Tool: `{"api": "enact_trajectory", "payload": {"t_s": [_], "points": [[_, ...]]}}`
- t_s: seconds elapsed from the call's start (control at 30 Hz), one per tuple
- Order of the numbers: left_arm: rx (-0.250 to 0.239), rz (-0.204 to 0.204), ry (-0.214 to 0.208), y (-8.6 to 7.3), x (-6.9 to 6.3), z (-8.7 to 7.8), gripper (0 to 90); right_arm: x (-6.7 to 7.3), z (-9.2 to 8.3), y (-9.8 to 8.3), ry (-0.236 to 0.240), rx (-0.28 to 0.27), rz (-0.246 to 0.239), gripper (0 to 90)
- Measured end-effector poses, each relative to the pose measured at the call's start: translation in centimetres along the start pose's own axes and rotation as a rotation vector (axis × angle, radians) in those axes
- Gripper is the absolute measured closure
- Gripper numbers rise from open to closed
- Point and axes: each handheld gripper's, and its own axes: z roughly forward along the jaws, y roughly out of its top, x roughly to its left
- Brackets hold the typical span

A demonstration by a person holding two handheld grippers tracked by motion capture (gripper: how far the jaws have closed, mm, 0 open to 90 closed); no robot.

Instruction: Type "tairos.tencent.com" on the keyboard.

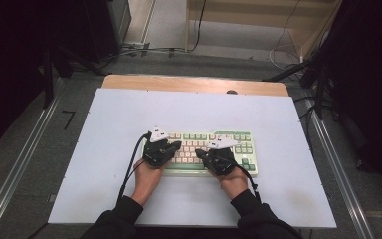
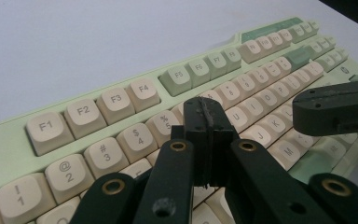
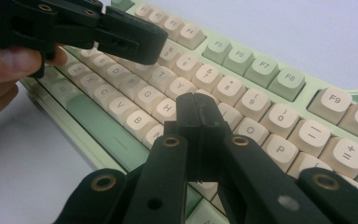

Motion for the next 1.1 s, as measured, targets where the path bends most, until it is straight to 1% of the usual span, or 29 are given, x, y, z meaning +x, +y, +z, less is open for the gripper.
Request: {"api": "enact_trajectory", "payload": {"t_s": [0.23, 0.37, 0.5, 0.6, 0.8, 0.9, 1.1], "points": [[-0.013, -0.016, -0.007, -0.1, 0.4, -0.8, 90.0, -0.2, -0.2, -0.1, -0.003, 0.005, 0.003, 88.0], [-0.012, -0.015, -0.007, -0.2, 0.6, -1.1, 90.0, -0.3, -0.3, -0.2, -0.007, 0.006, 0.004, 88.0], [-0.013, -0.024, -0.01, -0.4, 0.8, -1.5, 90.0, -0.4, -0.4, -0.3, -0.011, 0.008, 0.005, 87.9], [-0.012, -0.025, -0.006, -0.5, 0.9, -1.7, 90.0, -0.6, -0.5, -0.5, -0.015, 0.012, 0.01, 88.0], [-0.011, -0.021, -0.015, -0.6, 1.0, -2.2, 90.0, -0.9, -1.0, -0.7, -0.021, 0.016, 0.01, 88.0], [-0.01, -0.017, -0.011, -0.7, 1.1, -2.5, 90.0, -1.0, -1.1, -0.9, -0.021, 0.023, 0.011, 88.0], [-0.012, -0.03, -0.003, -0.9, 1.6, -2.8, 90.0, -1.2, -1.3, -1.3, -0.027, 0.03, 0.011, 88.0]]}}
